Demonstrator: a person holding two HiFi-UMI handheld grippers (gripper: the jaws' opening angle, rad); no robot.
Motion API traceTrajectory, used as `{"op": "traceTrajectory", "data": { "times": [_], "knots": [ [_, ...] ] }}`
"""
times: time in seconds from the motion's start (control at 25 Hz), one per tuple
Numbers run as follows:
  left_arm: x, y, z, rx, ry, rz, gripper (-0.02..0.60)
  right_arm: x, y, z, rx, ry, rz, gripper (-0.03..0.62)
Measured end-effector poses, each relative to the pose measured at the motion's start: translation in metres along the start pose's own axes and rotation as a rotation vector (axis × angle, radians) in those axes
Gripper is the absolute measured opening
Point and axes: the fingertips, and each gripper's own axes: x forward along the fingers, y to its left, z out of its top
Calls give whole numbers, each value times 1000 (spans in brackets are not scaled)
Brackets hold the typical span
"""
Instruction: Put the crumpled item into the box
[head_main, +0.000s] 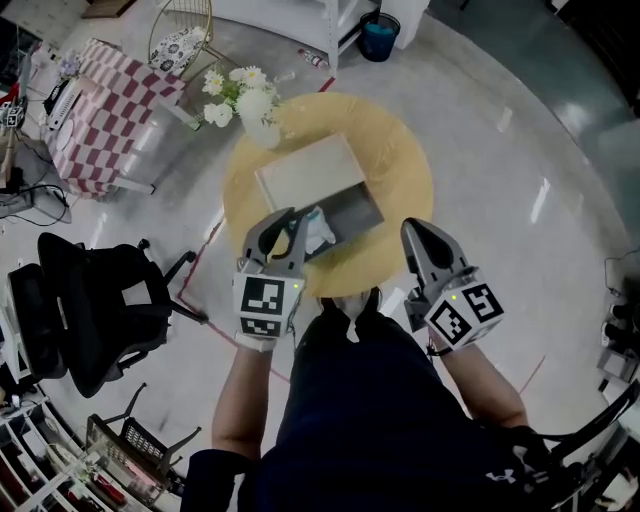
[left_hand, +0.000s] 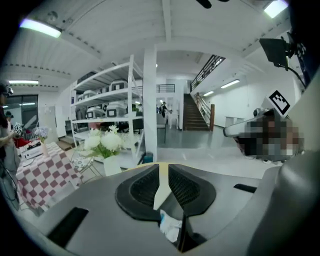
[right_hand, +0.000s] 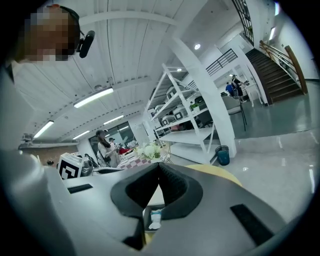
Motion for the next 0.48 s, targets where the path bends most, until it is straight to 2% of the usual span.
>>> {"op": "traceTrajectory", "data": {
  "times": [0.28, 0.48],
  "knots": [
    [-36, -13, 50, 27, -151, -1, 30, -10, 16, 23, -31, -63, 22, 3],
    [-52, -25, 79, 21, -217, -24, 20, -18, 25, 46, -51, -100, 25, 3]
  ]
}}
